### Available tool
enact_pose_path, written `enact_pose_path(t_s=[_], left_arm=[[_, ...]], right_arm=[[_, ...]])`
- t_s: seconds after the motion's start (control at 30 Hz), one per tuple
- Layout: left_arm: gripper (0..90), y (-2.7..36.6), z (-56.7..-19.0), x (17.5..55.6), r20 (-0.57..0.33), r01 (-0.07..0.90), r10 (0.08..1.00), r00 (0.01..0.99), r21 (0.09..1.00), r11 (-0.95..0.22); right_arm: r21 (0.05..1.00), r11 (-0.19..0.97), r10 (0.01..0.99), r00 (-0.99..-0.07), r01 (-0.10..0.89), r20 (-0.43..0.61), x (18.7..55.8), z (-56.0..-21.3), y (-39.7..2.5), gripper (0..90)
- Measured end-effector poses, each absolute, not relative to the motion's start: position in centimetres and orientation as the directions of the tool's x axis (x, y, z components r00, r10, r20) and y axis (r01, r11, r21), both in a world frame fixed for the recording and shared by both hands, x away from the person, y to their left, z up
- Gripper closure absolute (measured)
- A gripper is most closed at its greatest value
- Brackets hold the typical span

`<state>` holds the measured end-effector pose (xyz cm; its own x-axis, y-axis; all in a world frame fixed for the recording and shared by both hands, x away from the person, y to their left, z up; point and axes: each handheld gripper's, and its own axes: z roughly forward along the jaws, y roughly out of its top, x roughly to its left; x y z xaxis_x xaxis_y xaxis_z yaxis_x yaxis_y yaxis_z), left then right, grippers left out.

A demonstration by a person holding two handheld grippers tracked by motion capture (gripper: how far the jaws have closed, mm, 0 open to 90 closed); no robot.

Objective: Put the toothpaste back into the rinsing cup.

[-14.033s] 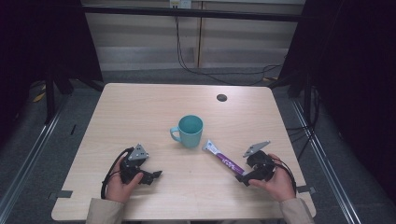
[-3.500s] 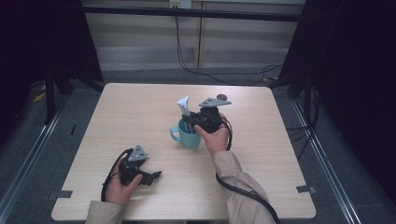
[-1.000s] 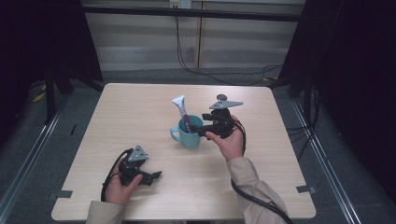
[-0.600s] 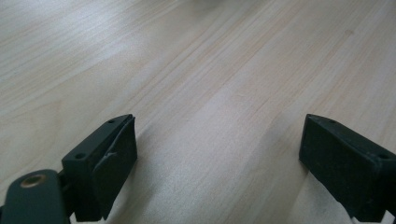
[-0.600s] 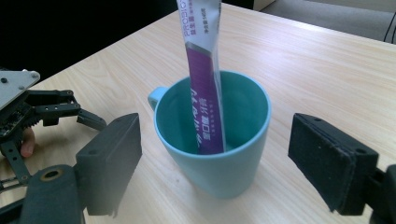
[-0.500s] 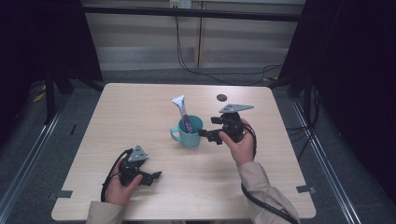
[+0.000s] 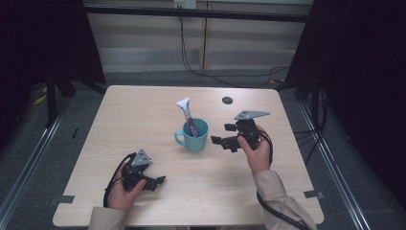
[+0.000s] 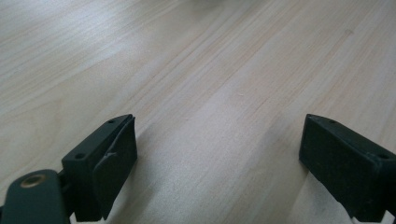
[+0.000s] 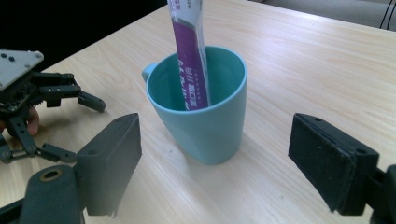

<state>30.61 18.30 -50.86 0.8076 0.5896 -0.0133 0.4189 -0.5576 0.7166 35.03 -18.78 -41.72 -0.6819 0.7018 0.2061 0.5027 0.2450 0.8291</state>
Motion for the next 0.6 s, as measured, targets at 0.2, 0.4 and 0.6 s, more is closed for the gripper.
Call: enact_pose_path(t_s=[0.2, 0.4, 0.6], left_arm=[[10.9, 18.3, -50.9, 30.6, -0.014, 0.419, 0.589, 0.808, 0.716, -0.558], [10.9, 18.3, -50.9, 30.6, -0.013, 0.419, 0.590, 0.808, 0.716, -0.558], [10.9, 18.3, -50.9, 30.6, -0.013, 0.418, 0.589, 0.808, 0.716, -0.559]], right_arm=[[0.824, 0.258, 0.700, -0.685, 0.505, 0.202, 34.6, -42.2, -19.2, 16.4], [0.821, 0.267, 0.697, -0.689, 0.504, 0.197, 34.2, -42.8, -19.5, 16.4], [0.808, 0.292, 0.693, -0.696, 0.511, 0.189, 33.7, -43.3, -20.0, 16.4]])
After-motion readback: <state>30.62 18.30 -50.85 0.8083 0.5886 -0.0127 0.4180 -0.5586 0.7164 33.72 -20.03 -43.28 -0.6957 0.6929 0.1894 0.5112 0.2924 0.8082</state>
